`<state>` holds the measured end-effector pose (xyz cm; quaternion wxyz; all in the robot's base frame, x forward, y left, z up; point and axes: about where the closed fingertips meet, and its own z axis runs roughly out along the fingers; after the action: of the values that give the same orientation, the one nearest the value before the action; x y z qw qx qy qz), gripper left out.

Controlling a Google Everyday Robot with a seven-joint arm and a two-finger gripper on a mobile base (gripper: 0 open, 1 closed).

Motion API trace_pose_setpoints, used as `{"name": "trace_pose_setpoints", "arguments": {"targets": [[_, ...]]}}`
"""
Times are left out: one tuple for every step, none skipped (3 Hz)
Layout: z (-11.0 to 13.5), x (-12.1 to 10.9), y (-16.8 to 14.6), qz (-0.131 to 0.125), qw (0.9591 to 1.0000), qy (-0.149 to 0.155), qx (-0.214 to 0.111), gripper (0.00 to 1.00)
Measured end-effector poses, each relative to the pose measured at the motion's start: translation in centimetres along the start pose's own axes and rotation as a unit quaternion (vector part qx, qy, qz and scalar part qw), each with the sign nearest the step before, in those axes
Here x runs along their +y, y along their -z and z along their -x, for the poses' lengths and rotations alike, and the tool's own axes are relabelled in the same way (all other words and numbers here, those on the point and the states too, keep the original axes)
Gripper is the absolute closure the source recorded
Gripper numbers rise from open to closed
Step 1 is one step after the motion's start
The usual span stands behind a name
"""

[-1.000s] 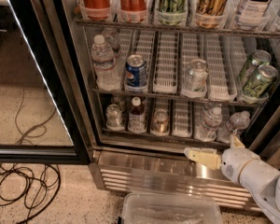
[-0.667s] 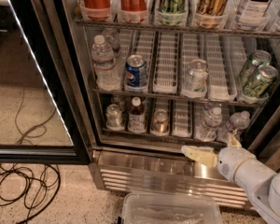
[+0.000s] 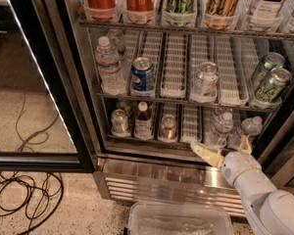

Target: Pick water bottle from bottom shelf of fridge

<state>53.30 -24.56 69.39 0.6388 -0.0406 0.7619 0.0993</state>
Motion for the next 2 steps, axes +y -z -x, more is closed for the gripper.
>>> {"name": "trace_pose_setpoints", "arguments": {"targets": [[-1.0, -0.8, -1.8, -0.027, 0.9990, -0.011, -0.033, 0.03], [-1.9, -1.4, -2.9, -0.049, 0.9976, -0.008, -0.049, 0.04]]}}
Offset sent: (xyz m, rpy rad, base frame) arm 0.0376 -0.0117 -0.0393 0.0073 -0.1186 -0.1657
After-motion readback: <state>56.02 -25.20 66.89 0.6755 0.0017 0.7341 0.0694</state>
